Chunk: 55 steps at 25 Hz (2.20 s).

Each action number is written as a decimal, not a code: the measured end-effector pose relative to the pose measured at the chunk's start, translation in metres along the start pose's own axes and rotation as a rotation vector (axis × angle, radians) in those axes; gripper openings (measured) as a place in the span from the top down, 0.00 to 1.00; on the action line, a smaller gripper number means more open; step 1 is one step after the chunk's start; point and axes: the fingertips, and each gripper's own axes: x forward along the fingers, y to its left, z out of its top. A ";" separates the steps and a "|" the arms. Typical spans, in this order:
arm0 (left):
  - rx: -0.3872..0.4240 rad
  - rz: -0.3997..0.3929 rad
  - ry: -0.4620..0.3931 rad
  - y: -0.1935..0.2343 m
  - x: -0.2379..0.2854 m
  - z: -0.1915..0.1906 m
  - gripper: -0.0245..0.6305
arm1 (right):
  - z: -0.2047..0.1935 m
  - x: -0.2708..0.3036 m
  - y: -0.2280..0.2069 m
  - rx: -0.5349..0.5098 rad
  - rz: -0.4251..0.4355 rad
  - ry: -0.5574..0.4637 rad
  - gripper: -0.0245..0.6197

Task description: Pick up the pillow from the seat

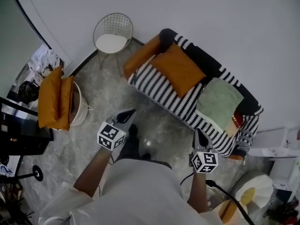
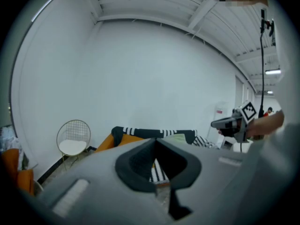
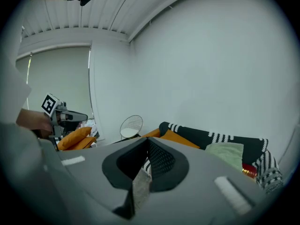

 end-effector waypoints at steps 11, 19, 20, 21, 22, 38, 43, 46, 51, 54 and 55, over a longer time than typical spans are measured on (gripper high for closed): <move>0.011 -0.082 0.028 0.074 0.055 0.026 0.96 | 0.041 0.067 -0.003 0.041 -0.114 -0.047 0.95; 0.020 -0.145 0.034 0.132 0.098 0.050 0.96 | 0.068 0.121 -0.001 0.043 -0.164 -0.039 0.95; 0.020 -0.150 0.034 0.140 0.103 0.053 0.96 | 0.071 0.129 -0.001 0.045 -0.172 -0.039 0.95; 0.021 -0.154 0.033 0.148 0.107 0.056 0.96 | 0.074 0.137 0.000 0.047 -0.179 -0.039 0.95; 0.024 -0.159 0.032 0.157 0.110 0.058 0.96 | 0.077 0.144 0.001 0.049 -0.185 -0.038 0.95; 0.099 -0.228 0.040 0.251 0.153 0.084 0.96 | 0.114 0.232 0.014 0.058 -0.241 -0.035 0.95; 0.101 -0.238 0.034 0.254 0.164 0.091 0.96 | 0.117 0.239 0.008 0.075 -0.253 -0.034 0.95; 0.099 -0.239 0.036 0.254 0.169 0.093 0.96 | 0.117 0.242 0.005 0.074 -0.253 -0.027 0.95; 0.094 -0.226 0.042 0.259 0.180 0.092 0.96 | 0.120 0.255 -0.006 0.069 -0.239 -0.022 0.95; 0.083 -0.203 0.047 0.264 0.194 0.095 0.96 | 0.125 0.270 -0.022 0.073 -0.224 -0.020 0.95; 0.078 -0.195 0.048 0.265 0.199 0.096 0.96 | 0.126 0.276 -0.028 0.075 -0.217 -0.019 0.95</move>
